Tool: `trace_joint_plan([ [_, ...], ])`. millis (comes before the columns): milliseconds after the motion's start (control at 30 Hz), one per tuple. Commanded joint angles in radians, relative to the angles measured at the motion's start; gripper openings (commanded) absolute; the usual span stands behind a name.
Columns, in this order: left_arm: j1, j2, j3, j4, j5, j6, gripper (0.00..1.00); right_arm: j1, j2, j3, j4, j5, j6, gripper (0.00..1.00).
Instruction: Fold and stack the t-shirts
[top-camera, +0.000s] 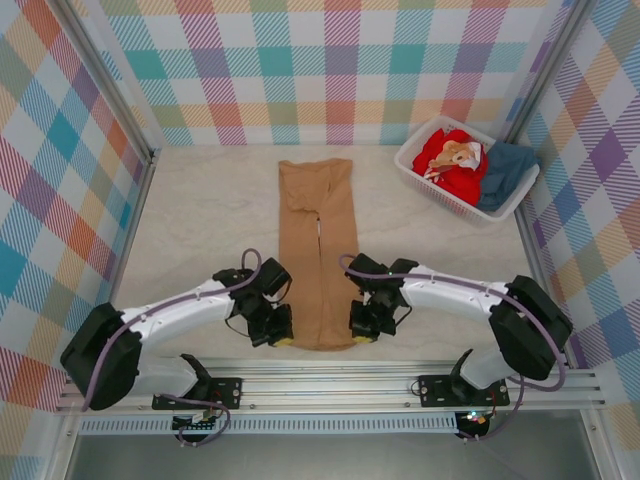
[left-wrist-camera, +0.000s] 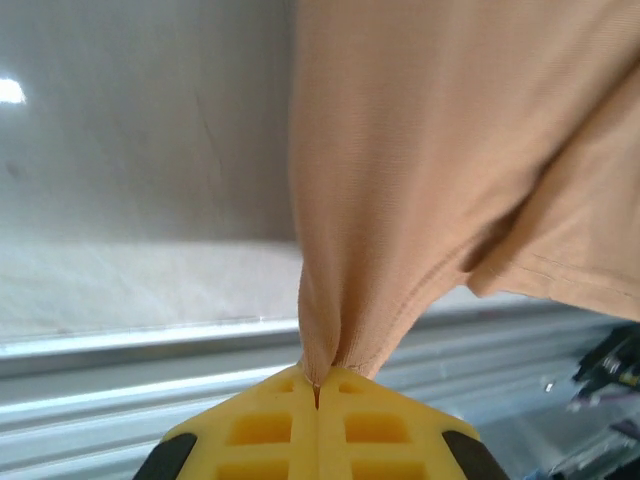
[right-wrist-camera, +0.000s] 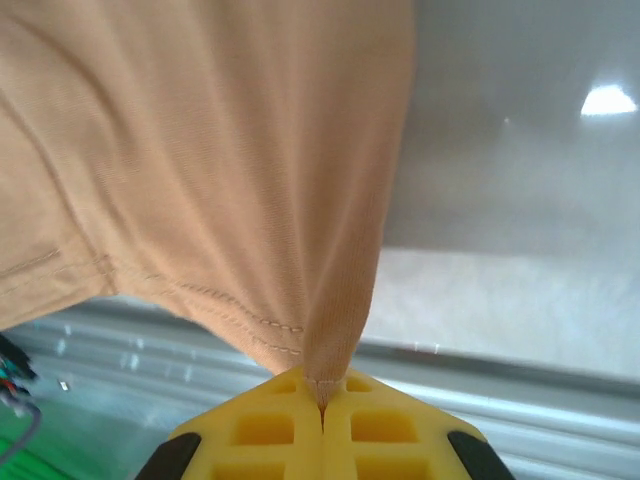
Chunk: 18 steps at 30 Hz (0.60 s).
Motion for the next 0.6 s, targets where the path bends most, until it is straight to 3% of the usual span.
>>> trace_joint_plan([
  [0, -0.033, -0.112, -0.024, -0.093, 0.025, -0.014, 0.00, 0.039, -0.072, -0.005, -0.097, -0.044, 0.029, 0.00],
  [100, -0.030, -0.182, 0.005, -0.136, -0.017, -0.028, 0.00, 0.034, -0.105, 0.036, -0.156, 0.003, 0.040, 0.00],
  [267, 0.010, -0.140, 0.082, -0.118, -0.080, -0.033, 0.00, -0.010, -0.060, 0.129, -0.177, 0.021, 0.027, 0.00],
  [567, 0.213, -0.008, 0.195, -0.015, -0.109, -0.054, 0.00, -0.164, 0.121, 0.399, -0.229, 0.057, -0.111, 0.00],
])
